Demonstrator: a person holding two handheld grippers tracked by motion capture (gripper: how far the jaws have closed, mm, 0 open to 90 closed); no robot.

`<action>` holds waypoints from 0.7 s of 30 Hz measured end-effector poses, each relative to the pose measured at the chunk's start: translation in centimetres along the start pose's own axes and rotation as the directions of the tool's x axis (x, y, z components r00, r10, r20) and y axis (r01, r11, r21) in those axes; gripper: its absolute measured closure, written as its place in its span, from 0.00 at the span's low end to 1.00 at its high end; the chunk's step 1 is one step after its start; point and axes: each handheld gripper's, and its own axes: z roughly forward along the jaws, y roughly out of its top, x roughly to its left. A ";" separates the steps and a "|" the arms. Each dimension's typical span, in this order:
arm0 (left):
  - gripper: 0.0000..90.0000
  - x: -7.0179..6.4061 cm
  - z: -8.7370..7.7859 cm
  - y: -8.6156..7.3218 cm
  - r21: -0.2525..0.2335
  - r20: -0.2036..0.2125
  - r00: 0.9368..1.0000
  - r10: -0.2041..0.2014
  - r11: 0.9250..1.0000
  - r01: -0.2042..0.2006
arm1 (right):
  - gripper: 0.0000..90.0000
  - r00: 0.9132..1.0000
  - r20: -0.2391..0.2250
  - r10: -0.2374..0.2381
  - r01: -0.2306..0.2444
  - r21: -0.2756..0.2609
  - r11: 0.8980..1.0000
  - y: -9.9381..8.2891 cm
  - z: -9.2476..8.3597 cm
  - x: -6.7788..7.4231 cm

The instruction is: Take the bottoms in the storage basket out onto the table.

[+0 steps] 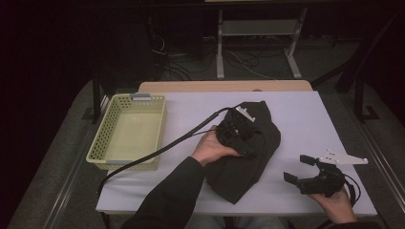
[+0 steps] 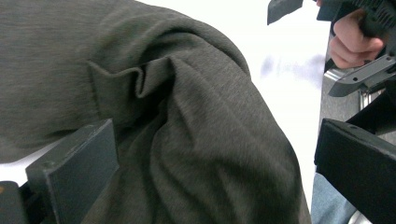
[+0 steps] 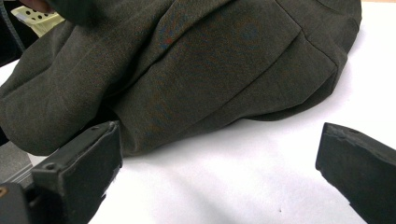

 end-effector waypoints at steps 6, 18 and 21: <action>0.00 0.2 -1.6 -0.7 -0.046 -0.018 1.000 -0.013 0.999 0.012 | 0.00 1.000 0.002 0.002 -0.002 -0.001 1.000 0.0 0.0 -0.1; 0.00 0.3 -3.6 -2.4 -0.075 -0.042 0.999 -0.025 0.997 0.022 | 0.00 1.000 0.003 0.001 -0.001 0.002 1.000 0.0 0.0 -0.1; 0.00 0.3 -4.1 -2.9 -0.082 -0.051 0.998 -0.032 0.996 0.028 | 0.00 1.000 0.003 0.002 -0.002 0.000 1.000 0.0 0.0 -0.1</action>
